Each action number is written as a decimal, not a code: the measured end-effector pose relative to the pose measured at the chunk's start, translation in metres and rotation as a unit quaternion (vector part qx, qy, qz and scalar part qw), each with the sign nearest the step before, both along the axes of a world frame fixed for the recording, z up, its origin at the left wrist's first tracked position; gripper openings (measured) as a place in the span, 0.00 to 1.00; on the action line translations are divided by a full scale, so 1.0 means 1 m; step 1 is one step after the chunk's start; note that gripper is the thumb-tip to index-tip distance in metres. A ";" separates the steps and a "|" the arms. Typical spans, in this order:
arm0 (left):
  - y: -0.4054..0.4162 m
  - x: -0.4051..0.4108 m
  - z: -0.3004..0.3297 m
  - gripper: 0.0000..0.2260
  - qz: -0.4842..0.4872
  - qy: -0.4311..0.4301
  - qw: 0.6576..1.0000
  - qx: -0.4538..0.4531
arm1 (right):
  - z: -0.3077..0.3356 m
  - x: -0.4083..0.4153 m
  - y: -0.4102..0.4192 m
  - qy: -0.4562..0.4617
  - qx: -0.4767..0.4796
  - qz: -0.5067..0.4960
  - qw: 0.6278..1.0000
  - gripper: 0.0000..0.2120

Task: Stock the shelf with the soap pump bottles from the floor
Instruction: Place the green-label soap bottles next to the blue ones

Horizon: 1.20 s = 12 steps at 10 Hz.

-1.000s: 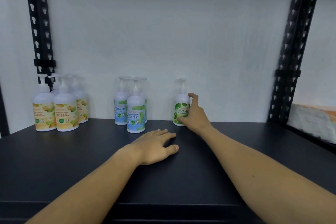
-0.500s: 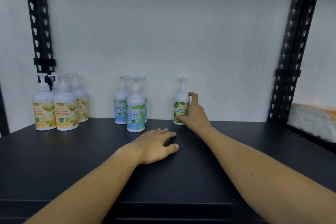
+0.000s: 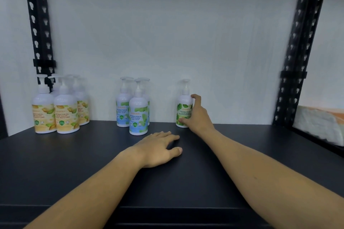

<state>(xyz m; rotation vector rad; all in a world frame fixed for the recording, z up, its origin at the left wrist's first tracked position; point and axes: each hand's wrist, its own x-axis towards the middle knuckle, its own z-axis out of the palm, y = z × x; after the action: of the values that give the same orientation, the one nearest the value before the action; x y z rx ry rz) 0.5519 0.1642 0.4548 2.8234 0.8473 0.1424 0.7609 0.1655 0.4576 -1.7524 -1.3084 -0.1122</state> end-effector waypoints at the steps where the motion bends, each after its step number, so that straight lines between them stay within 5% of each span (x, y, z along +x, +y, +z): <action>1: 0.000 0.001 0.000 0.27 0.000 0.001 1.000 0.001 | 0.000 -0.001 0.000 0.000 0.002 -0.001 1.000 0.42; 8: 0.001 0.001 -0.001 0.27 -0.001 -0.003 1.000 -0.001 | 0.003 -0.005 -0.009 0.024 -0.011 0.017 1.000 0.44; 10: -0.003 -0.002 0.001 0.26 0.005 -0.020 1.000 -0.003 | 0.005 0.000 -0.035 0.027 -0.108 -0.040 0.993 0.48; 12: -0.015 -0.013 0.005 0.24 0.076 -0.028 0.996 0.049 | 0.018 -0.015 -0.074 -0.091 -0.304 -0.083 0.945 0.30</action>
<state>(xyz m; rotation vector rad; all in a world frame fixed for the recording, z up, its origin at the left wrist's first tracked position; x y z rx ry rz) 0.5390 0.1489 0.4602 2.8277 1.0695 0.2922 0.7459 0.0915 0.4754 -2.4267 -1.4193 0.0453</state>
